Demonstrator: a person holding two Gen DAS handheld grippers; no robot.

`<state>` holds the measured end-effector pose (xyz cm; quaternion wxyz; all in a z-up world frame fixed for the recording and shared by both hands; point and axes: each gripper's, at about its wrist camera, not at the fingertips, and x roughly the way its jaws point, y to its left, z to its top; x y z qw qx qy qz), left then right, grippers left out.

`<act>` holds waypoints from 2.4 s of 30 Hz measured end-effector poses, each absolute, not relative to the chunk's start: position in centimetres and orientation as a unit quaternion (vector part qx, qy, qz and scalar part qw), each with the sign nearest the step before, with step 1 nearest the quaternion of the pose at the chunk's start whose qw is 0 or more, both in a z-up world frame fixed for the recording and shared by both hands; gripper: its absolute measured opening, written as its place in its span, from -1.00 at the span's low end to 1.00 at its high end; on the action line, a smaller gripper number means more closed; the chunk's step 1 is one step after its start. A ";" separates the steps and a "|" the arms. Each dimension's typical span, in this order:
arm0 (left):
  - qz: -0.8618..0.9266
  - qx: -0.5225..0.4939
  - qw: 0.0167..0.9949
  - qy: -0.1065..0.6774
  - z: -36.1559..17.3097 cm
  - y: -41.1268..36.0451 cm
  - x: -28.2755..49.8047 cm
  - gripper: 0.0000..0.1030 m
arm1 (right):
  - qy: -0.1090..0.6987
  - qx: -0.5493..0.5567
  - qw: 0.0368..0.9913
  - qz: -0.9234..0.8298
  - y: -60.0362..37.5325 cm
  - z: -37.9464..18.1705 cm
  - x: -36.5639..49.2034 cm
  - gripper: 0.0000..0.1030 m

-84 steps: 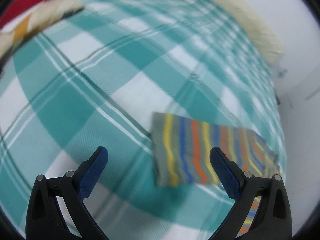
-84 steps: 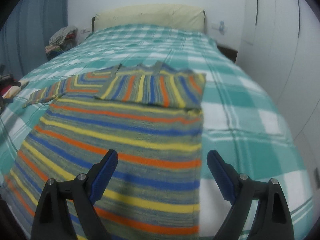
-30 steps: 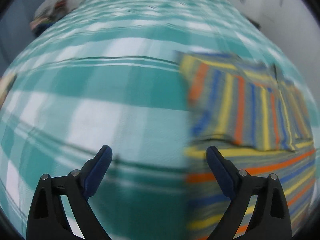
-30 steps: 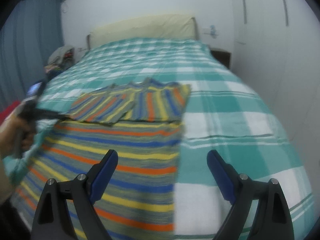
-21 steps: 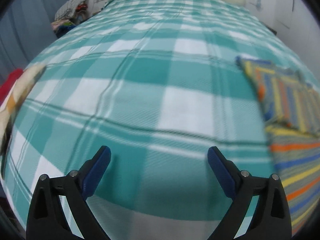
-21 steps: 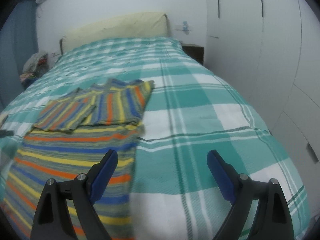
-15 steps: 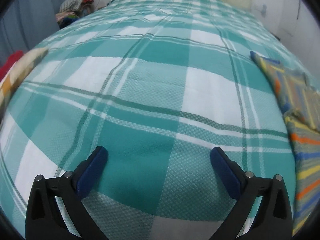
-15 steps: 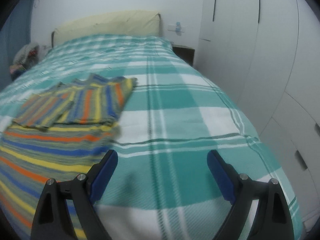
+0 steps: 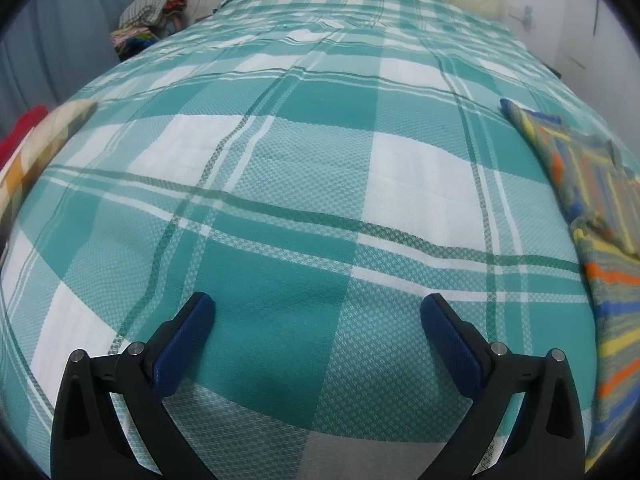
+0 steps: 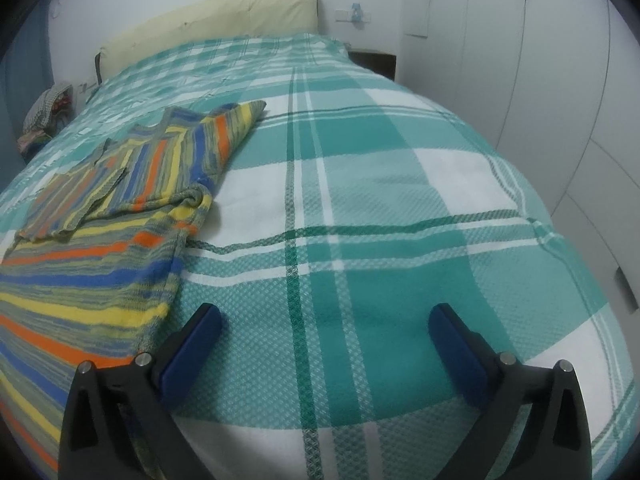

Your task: Fold small clothes

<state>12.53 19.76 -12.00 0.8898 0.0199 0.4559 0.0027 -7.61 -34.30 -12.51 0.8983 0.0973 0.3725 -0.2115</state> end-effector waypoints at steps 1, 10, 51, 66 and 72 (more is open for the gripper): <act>0.003 0.020 0.890 0.456 -12.0 19.8 12.5 0.99 | 0.373 0.098 0.898 -0.211 -34.3 -12.5 -7.6 0.99; 0.003 0.020 0.890 0.456 -12.0 19.7 12.6 0.99 | 0.376 0.086 0.896 -0.222 -33.9 -12.7 -7.2 0.99; 0.003 0.019 0.890 0.456 -12.0 19.8 12.5 0.99 | 0.374 0.089 0.896 -0.223 -34.0 -12.6 -7.2 0.99; 0.002 0.018 0.890 0.456 -12.0 19.8 12.4 0.99 | 0.377 0.092 0.894 -0.221 -34.1 -12.6 -7.4 1.00; 0.005 0.020 0.890 0.456 -12.1 19.7 12.4 0.99 | 0.387 0.096 0.891 -0.219 -34.0 -12.6 -7.4 1.00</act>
